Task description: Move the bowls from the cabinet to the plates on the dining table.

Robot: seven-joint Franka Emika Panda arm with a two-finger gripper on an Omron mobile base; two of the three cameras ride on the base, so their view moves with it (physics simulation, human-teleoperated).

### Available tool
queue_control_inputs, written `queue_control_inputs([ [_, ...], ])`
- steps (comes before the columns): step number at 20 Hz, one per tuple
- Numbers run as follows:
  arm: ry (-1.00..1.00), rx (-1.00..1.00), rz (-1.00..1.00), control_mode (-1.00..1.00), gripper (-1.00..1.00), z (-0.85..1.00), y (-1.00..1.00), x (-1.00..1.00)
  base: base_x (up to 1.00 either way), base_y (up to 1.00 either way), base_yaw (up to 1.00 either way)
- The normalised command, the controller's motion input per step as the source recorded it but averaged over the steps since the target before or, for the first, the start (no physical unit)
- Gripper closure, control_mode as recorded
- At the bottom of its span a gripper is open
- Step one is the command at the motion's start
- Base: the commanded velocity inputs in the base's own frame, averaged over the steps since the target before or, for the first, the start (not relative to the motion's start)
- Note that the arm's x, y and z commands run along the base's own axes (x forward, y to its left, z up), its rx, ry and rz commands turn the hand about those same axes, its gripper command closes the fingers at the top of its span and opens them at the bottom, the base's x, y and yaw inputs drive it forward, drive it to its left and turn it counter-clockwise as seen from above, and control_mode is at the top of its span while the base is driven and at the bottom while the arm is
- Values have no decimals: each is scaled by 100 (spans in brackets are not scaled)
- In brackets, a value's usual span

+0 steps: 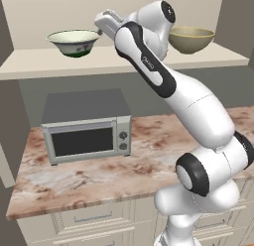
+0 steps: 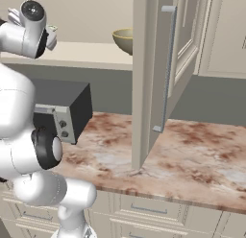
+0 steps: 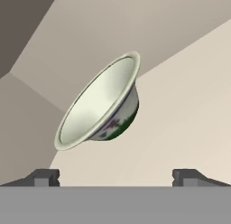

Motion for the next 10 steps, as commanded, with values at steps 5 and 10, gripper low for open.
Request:
queue_control_inputs([
  [5, 0, 0, 0, -100, -100, 0, 18, 37, 0, 0, 0],
  [10, 1, 0, 0, -100, -100, 0, 17, 45, 0, 0, 0],
])
